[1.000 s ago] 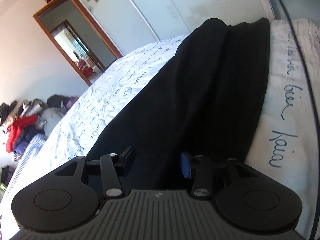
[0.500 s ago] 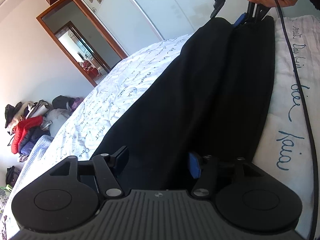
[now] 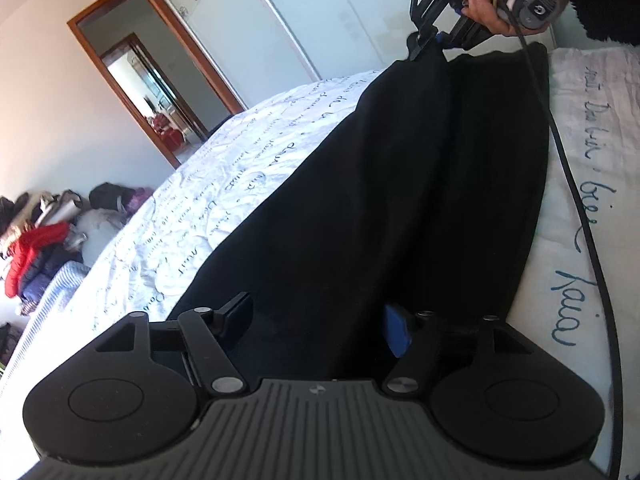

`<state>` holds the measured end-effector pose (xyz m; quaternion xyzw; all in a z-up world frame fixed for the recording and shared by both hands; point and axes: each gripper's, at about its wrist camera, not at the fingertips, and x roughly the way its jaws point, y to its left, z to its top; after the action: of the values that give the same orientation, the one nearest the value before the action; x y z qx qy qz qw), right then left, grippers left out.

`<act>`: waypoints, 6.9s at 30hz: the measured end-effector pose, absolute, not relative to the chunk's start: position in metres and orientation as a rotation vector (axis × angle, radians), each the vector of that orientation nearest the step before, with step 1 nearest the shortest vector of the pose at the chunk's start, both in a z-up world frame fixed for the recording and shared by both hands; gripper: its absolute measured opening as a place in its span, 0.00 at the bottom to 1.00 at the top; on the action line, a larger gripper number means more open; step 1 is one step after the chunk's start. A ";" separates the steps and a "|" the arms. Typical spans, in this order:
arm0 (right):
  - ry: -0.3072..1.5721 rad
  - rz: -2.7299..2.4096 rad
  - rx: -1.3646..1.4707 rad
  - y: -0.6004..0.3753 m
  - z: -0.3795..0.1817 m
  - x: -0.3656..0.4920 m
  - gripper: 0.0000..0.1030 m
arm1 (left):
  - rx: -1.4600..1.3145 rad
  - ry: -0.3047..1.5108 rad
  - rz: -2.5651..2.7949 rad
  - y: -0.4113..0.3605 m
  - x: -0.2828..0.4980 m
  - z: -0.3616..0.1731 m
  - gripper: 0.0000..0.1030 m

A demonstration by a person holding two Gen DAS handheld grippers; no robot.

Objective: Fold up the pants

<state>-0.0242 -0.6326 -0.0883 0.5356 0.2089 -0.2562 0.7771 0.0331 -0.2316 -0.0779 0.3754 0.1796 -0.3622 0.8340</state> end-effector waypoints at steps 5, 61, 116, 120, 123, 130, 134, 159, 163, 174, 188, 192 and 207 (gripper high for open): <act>0.375 -0.450 1.039 -0.618 -0.036 -0.024 0.06 | 0.753 0.426 -0.800 -0.233 0.033 -0.076 0.27; 0.584 -0.168 0.248 -0.411 -0.006 -0.023 0.52 | 0.346 0.585 -0.823 -0.049 0.009 -0.019 0.64; 0.813 0.373 0.075 -0.261 -0.063 0.204 0.05 | 0.468 0.572 -0.404 -0.067 0.060 -0.078 0.84; 0.841 0.175 -0.096 -0.249 -0.081 0.222 0.02 | 0.456 0.570 -0.395 -0.063 0.063 -0.081 0.87; 0.750 0.196 0.093 -0.270 -0.056 0.200 0.03 | 0.462 0.557 -0.390 -0.062 0.063 -0.078 0.87; 0.822 0.254 0.035 -0.285 -0.060 0.121 0.33 | 0.397 0.553 -0.412 -0.079 0.067 -0.068 0.87; 0.775 0.067 0.122 -0.324 -0.059 0.088 0.42 | 0.385 0.557 -0.431 -0.094 0.064 -0.065 0.87; 0.343 -0.632 1.047 -0.584 -0.095 -0.182 0.82 | 0.469 0.480 -0.635 -0.214 0.018 -0.066 0.88; 0.324 -0.656 1.101 -0.579 -0.093 -0.170 0.93 | 0.479 0.544 -0.645 -0.223 0.021 -0.075 0.88; 0.247 -0.598 1.028 -0.613 -0.073 -0.150 0.99 | 0.504 0.532 -0.652 -0.226 0.018 -0.083 0.89; 0.322 -0.626 0.937 -0.622 -0.029 -0.147 0.98 | 0.490 0.549 -0.662 -0.227 0.025 -0.087 0.89; 0.350 -0.537 1.106 -0.614 -0.070 -0.150 0.98 | 0.494 0.549 -0.664 -0.227 0.025 -0.088 0.89; 0.322 -0.573 1.178 -0.606 -0.099 -0.157 0.95 | 0.446 0.517 -0.647 -0.218 0.025 -0.070 0.91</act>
<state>-0.1570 -0.6059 -0.0986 0.5452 0.1492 -0.2651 0.7812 0.0246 -0.2176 -0.0695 0.2148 0.2491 -0.3117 0.8914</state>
